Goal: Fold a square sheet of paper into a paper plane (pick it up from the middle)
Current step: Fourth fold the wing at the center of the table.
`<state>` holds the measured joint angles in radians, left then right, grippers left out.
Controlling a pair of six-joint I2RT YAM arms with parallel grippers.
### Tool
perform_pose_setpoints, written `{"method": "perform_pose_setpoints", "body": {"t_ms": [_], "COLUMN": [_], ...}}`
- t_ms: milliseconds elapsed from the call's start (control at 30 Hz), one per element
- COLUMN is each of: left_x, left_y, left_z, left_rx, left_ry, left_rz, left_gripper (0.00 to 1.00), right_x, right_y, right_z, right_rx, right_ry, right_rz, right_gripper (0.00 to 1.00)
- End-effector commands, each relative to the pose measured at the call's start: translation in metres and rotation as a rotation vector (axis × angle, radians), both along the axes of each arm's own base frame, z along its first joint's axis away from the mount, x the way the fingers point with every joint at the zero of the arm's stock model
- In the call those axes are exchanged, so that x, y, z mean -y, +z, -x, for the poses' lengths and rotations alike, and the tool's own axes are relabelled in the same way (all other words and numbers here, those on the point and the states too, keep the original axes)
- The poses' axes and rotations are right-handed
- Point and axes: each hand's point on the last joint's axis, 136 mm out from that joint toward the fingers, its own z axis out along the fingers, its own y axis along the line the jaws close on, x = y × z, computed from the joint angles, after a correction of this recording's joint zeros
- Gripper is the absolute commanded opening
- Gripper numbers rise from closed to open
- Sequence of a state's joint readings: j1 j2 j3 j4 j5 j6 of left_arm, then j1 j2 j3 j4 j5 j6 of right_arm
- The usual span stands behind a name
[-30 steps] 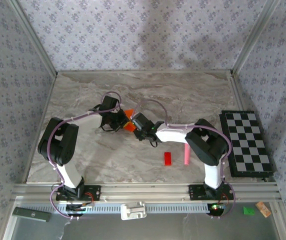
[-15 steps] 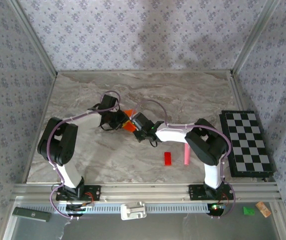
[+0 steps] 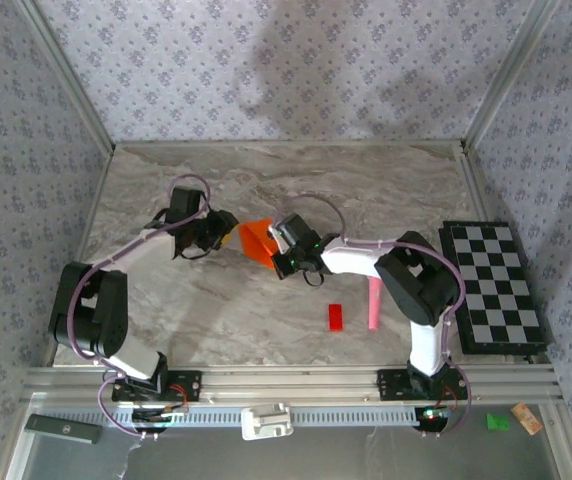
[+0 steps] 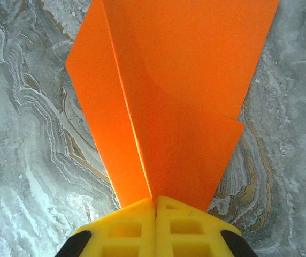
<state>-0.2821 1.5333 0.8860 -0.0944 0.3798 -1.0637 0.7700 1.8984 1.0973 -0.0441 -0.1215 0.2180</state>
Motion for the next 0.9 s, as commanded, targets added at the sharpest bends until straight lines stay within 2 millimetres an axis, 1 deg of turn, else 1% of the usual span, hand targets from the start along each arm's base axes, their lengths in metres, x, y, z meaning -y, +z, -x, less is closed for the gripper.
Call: {"method": "perform_pose_setpoints", "body": {"t_ms": [0, 133, 267, 400, 733, 867], "left_x": [0.014, 0.032, 0.049, 0.062, 0.072, 0.073], "left_y": [0.0, -0.011, -0.02, -0.029, -0.047, -0.056], "left_z": [0.003, 0.006, 0.006, 0.006, 0.008, 0.011], "left_rx": [0.037, 0.03, 0.015, 0.001, -0.029, -0.05], "left_ry": [-0.054, -0.109, -0.162, -0.214, -0.271, -0.275], "left_rz": [0.063, 0.091, 0.089, 0.071, 0.04, 0.031], "left_gripper": [0.38, 0.35, 0.33, 0.32, 0.32, 0.32], "right_x": [-0.004, -0.004, -0.004, -0.001, 0.003, 0.006], "right_y": [-0.006, -0.008, -0.007, -0.007, -0.009, -0.01], "right_z": [0.01, 0.01, 0.01, 0.008, 0.005, 0.003], "right_rx": [-0.09, -0.133, -0.161, -0.175, -0.195, -0.196], "right_ry": [0.023, 0.025, 0.026, 0.02, 0.001, -0.01], "right_rz": [-0.079, -0.13, -0.182, -0.212, -0.247, -0.243], "right_gripper": [0.04, 0.04, 0.04, 0.04, 0.04, 0.04]}}
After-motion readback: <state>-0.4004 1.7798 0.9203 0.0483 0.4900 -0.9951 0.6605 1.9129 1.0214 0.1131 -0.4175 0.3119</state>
